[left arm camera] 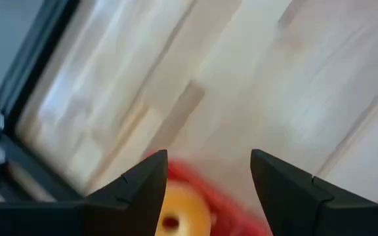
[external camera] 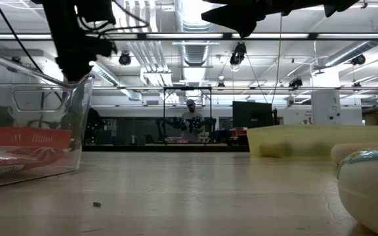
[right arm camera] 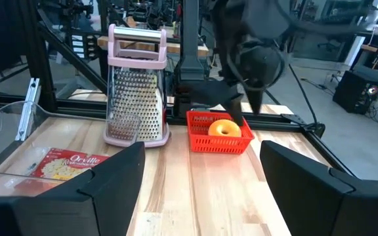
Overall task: Pick & Place Food Item
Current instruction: Put the black donut into the red bin
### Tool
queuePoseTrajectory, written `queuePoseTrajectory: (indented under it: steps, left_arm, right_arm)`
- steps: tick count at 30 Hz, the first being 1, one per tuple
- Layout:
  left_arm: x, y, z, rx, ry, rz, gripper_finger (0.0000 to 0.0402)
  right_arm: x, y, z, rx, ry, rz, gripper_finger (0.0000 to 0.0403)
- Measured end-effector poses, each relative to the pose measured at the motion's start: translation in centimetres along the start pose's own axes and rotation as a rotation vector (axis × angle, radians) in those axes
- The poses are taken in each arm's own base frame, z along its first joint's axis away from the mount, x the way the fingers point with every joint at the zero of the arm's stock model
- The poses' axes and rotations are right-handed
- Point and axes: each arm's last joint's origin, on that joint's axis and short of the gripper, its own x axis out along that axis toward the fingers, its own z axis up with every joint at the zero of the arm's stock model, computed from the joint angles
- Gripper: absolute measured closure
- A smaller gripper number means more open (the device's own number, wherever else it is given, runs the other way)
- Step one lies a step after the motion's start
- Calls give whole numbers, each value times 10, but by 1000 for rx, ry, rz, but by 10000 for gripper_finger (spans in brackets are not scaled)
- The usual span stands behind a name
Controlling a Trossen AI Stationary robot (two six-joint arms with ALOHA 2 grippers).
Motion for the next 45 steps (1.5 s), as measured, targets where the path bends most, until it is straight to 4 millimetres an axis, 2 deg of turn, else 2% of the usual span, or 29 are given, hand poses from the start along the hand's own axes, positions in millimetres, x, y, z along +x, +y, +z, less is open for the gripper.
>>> queuePoseTrajectory:
  steps: [18, 30, 35, 41, 45]
  left_arm:
    - [-12, -14, 37, 146, -406, -85, 179]
    - [-28, -34, 53, 391, -680, -375, 179]
    - [-28, -34, 54, 440, -698, -375, 179]
    - [-22, -38, 56, 487, -819, -374, 179]
    - [-15, -40, 53, 519, -838, -360, 179]
  right_arm:
    - [0, 0, 0, 0, 0, 6, 103]
    - [0, 0, 0, 0, 0, 8, 111]
    - [0, 0, 0, 6, -1, 8, 104]
    - [0, 0, 3, 125, -34, 9, 99]
    - [0, 0, 3, 240, -32, 11, 101]
